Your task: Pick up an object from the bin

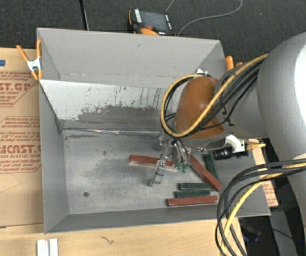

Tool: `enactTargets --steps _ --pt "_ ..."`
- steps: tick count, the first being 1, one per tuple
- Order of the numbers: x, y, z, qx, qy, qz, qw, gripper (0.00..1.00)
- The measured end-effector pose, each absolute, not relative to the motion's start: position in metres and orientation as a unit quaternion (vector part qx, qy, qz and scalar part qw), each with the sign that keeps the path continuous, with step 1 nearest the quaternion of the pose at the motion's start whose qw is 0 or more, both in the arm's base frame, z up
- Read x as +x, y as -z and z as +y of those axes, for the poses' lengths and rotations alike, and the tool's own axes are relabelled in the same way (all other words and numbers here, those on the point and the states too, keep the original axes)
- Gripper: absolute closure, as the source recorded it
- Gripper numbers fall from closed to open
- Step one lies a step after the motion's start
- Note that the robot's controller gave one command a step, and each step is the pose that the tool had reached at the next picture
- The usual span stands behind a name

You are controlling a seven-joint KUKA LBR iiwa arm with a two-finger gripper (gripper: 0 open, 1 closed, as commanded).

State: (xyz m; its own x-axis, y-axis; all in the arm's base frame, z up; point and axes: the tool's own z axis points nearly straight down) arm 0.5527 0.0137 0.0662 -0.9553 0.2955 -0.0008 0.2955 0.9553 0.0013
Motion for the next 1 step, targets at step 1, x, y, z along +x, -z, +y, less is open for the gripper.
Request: enactTargets --steps 1 --pt "0.5534 -0.0678 0.0137 0.149 -0.001 0.989 0.001 1.0"
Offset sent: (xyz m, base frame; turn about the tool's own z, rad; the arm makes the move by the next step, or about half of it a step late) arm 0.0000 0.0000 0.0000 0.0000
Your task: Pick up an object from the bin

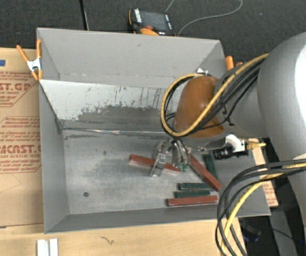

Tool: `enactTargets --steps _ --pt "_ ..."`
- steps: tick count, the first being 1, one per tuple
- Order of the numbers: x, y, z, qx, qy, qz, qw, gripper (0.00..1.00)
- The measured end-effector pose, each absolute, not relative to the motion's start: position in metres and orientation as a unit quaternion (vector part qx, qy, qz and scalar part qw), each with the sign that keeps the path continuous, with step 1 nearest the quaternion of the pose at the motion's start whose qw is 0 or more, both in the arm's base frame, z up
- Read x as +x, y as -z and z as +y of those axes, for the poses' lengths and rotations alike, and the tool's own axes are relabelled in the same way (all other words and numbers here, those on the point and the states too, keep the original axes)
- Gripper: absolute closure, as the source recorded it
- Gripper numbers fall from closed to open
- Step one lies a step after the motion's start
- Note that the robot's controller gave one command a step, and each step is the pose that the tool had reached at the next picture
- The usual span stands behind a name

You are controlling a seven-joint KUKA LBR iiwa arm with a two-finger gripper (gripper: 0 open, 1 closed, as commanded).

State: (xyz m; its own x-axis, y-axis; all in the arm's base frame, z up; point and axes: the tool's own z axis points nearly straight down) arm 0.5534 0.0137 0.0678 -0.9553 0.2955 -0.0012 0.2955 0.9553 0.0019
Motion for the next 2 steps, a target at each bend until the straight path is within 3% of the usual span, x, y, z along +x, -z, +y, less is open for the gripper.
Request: enactTargets --steps 2 --pt "0.556 -0.183 0.015 0.149 -0.001 0.989 0.003 1.0"
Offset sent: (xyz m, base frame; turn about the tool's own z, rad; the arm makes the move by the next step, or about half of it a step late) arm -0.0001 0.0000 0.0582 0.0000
